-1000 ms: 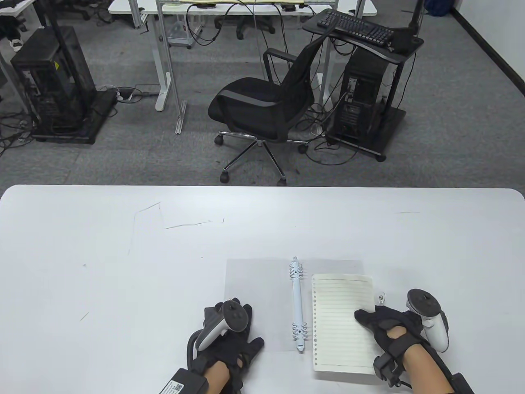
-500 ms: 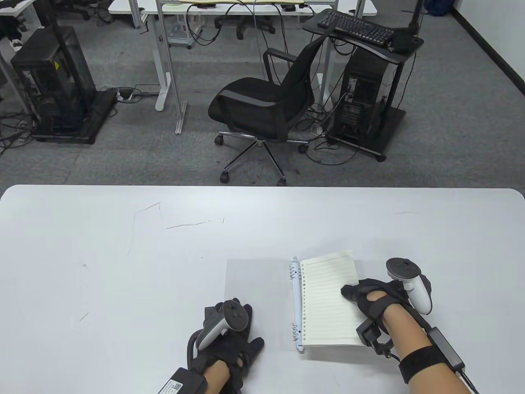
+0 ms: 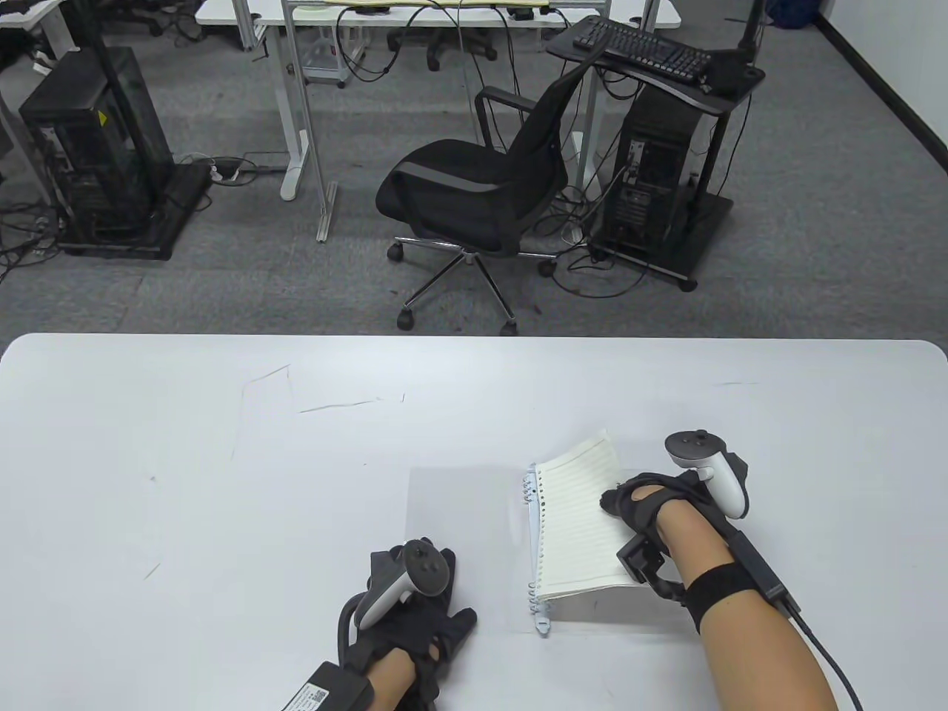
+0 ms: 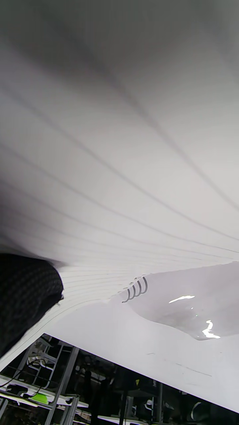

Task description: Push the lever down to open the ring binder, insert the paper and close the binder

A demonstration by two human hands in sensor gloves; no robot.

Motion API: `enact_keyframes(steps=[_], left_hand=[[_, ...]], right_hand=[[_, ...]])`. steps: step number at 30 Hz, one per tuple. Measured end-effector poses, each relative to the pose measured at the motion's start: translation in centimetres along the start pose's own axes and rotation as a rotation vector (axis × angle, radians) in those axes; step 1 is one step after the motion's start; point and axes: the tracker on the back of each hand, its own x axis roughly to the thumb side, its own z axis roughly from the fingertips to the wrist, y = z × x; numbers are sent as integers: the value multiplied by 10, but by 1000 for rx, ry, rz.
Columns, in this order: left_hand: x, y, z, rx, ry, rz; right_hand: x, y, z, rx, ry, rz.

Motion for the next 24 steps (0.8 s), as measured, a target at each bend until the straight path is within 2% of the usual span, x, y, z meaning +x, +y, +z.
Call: enact_keyframes(steps=[14,24], left_hand=[[1,1,0,-3,1,4],[1,1,0,-4,2,5]], right_hand=[[-1,-1,3,-19,17,15],[2,3,2,-55,9,109]])
